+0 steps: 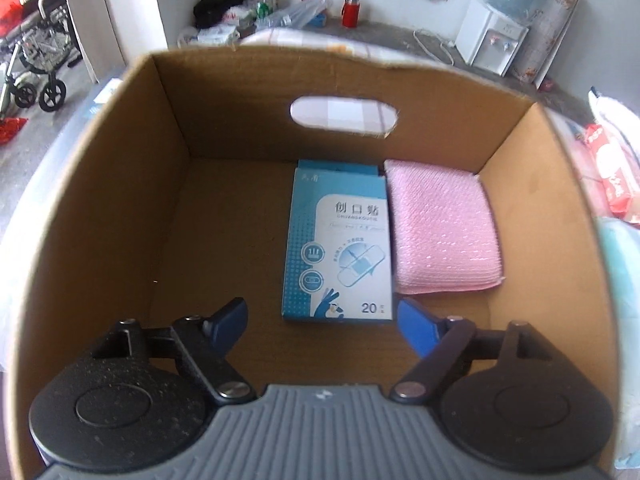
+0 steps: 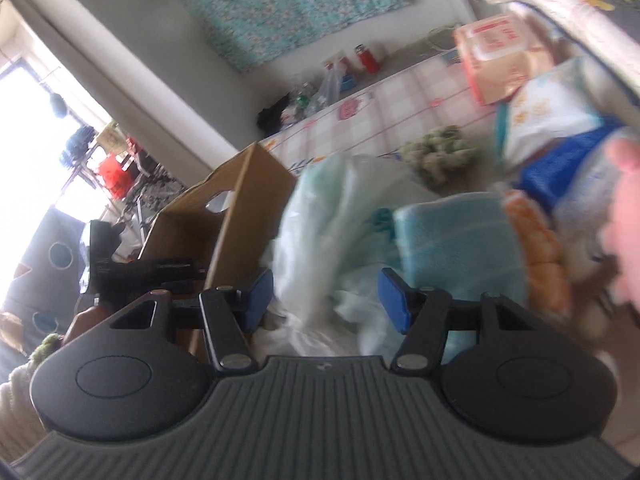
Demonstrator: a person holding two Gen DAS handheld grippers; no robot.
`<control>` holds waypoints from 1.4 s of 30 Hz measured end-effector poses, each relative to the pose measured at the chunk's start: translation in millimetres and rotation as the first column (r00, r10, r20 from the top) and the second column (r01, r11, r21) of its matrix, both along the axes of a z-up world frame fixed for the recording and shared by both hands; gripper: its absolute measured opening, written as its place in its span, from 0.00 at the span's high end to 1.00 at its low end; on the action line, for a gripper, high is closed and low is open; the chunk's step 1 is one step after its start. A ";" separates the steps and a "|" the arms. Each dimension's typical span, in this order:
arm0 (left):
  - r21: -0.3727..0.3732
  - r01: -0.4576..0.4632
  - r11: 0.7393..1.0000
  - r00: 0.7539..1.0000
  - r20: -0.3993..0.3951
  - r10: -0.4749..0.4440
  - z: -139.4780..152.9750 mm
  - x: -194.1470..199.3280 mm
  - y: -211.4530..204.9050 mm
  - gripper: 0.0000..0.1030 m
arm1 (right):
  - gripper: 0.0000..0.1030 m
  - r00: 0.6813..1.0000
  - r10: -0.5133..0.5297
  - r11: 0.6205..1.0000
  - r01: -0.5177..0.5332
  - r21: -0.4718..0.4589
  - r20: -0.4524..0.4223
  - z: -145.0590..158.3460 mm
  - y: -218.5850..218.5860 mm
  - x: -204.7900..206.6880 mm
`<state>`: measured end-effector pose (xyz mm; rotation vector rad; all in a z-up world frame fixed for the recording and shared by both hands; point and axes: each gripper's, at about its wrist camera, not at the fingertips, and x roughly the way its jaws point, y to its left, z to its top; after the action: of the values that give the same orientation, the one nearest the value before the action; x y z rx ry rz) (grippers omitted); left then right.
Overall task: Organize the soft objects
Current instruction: 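Move both tools back toward the remaining items on the bed, then close the left gripper on the white cotton swab bag and lift it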
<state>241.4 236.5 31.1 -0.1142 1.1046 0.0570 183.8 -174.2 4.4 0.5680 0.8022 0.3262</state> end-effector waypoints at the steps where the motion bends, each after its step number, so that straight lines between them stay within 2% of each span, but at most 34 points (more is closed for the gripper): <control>1: 0.004 0.000 1.000 1.000 0.020 0.000 6.7 -4.8 -1.6 0.19 | 0.43 1.000 -0.017 1.000 0.017 -0.004 0.005 0.7 -7.7 -4.6; 8: 0.030 0.046 0.999 0.987 0.153 -0.050 53.1 -35.0 -32.3 0.17 | 0.41 0.989 -0.136 0.990 0.137 -0.017 0.057 6.5 -65.0 -35.0; 14: 0.016 0.163 0.987 0.955 0.251 -0.161 87.4 -52.2 -89.3 0.15 | 0.41 0.977 -0.204 0.979 0.205 -0.011 0.062 2.1 -102.8 -53.0; 17: -0.001 0.254 0.967 0.927 0.284 -0.243 99.7 -55.3 -130.6 0.15 | 0.41 0.973 -0.219 0.975 0.220 -0.016 0.072 5.6 -117.3 -55.2; 20: -0.040 0.353 0.935 0.896 0.301 -0.326 99.7 -48.3 -180.5 0.15 | 0.41 0.970 -0.225 0.973 0.228 -0.027 0.092 14.2 -127.4 -47.8; 23: -0.065 0.431 0.900 0.870 0.294 -0.396 85.1 -30.0 -236.1 0.15 | 0.41 0.966 -0.236 0.969 0.241 -0.044 0.104 22.5 -140.9 -30.3; 25: -0.071 0.454 0.888 0.862 0.286 -0.418 75.2 -15.3 -269.7 0.16 | 0.41 0.965 -0.242 0.967 0.249 -0.059 0.105 27.0 -150.8 -13.4; 26: -0.078 0.460 0.885 0.862 0.277 -0.424 67.5 -9.6 -283.0 0.18 | 0.41 0.963 -0.249 0.964 0.256 -0.069 0.101 28.3 -155.4 -3.4; 28: -0.122 0.464 0.878 0.872 0.235 -0.428 52.4 10.4 -307.5 0.27 | 0.41 0.963 -0.254 0.961 0.262 -0.092 0.092 29.9 -165.3 20.2; 31: -0.257 0.417 0.872 0.909 0.137 -0.394 25.2 40.3 -331.0 0.40 | 0.41 0.965 -0.251 0.957 0.259 -0.130 0.069 31.9 -173.3 63.9; 34: -0.393 0.305 0.867 0.947 0.027 -0.321 -5.3 64.9 -341.1 0.50 | 0.42 0.975 -0.220 0.960 0.223 -0.170 0.039 33.4 -167.9 115.2; 38: -0.463 0.204 0.862 0.962 -0.067 -0.264 -33.3 88.3 -350.6 0.52 | 0.42 0.983 -0.178 0.965 0.164 -0.206 -0.049 19.0 -156.8 184.6; 42: -0.526 0.142 0.839 0.962 -0.127 -0.242 -50.9 102.4 -354.8 0.51 | 0.42 0.982 -0.128 0.973 0.098 -0.207 -0.139 -8.6 -153.3 232.1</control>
<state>343.8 -118.4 -19.8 -0.4853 1.2964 -0.4238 415.8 -327.5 -4.2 0.4512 0.9330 0.0961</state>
